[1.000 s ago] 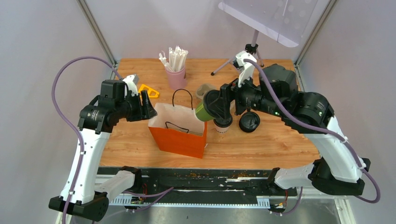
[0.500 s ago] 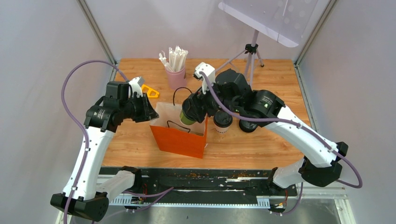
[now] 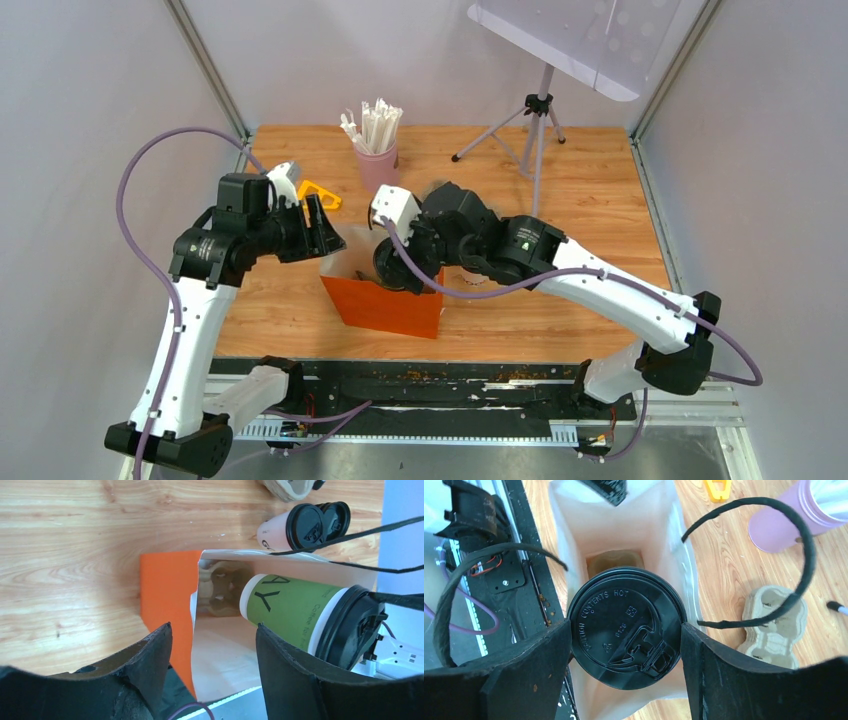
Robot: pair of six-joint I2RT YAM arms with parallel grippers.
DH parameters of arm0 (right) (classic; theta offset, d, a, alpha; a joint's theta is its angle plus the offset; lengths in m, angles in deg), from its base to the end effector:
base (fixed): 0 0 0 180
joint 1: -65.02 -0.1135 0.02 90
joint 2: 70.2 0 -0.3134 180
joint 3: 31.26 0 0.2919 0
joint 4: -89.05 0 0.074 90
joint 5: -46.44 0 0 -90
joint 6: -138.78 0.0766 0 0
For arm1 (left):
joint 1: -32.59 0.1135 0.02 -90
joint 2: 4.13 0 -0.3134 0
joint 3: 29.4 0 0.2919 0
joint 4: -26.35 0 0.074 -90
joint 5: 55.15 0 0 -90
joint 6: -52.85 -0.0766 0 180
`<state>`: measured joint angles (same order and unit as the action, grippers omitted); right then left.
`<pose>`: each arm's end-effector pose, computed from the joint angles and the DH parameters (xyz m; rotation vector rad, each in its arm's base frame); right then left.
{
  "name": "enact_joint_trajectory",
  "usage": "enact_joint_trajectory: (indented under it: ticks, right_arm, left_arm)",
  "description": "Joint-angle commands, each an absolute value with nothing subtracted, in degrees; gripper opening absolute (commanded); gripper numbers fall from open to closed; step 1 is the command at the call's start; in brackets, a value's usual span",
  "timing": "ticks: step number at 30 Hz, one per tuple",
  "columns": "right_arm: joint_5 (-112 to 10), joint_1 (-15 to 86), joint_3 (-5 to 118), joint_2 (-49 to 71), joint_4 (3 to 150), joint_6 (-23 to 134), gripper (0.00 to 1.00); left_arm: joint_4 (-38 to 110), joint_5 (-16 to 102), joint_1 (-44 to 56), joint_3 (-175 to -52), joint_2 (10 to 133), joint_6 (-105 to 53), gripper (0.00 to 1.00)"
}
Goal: Pack the takeout coffee
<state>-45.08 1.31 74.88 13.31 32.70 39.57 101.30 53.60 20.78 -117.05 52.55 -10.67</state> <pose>0.1662 0.3409 0.4536 -1.3297 1.7731 0.5689 0.1942 -0.0658 0.4238 -0.1391 2.3944 -0.7064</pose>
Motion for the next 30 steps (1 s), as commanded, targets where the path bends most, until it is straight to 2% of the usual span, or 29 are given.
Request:
enact_joint_trajectory:
  ticks: [1, 8, 12, 13, 22, 24, 30]
  right_arm:
    - [-44.9, -1.8, 73.1, 12.9, 36.2, 34.3, 0.59]
    - [-41.0, -6.7, 70.3, 12.6, 35.6, 33.5, 0.59]
    - [-39.9, -7.7, 69.9, 12.7, 35.6, 33.6, 0.59]
    - [-39.5, -7.9, 69.9, 12.8, 35.5, 33.6, 0.59]
    - [-38.0, -8.5, 69.6, 12.7, 35.9, 32.9, 0.59]
    - [-36.9, -8.5, 71.5, 13.9, 35.5, 32.1, 0.59]
    - [-34.2, -8.2, 75.3, 16.8, 36.8, 28.7, 0.58]
  left_arm:
    - [108.3, 48.2, 21.0, -122.0, 52.2, -14.4, 0.70]
    - [109.5, 47.9, 21.0, -120.9, 51.3, -16.6, 0.69]
    - [108.8, 47.2, 21.0, -118.9, 51.2, -17.0, 0.64]
    - [108.5, 47.2, 21.0, -118.6, 51.3, -17.0, 0.60]
    - [100.6, 53.0, 21.0, -116.3, 49.4, -15.8, 0.06]
    - [96.5, 55.1, 21.0, -115.0, 48.4, -14.7, 0.00]
    - [85.5, 60.2, 21.0, -109.2, 44.8, -13.3, 0.00]
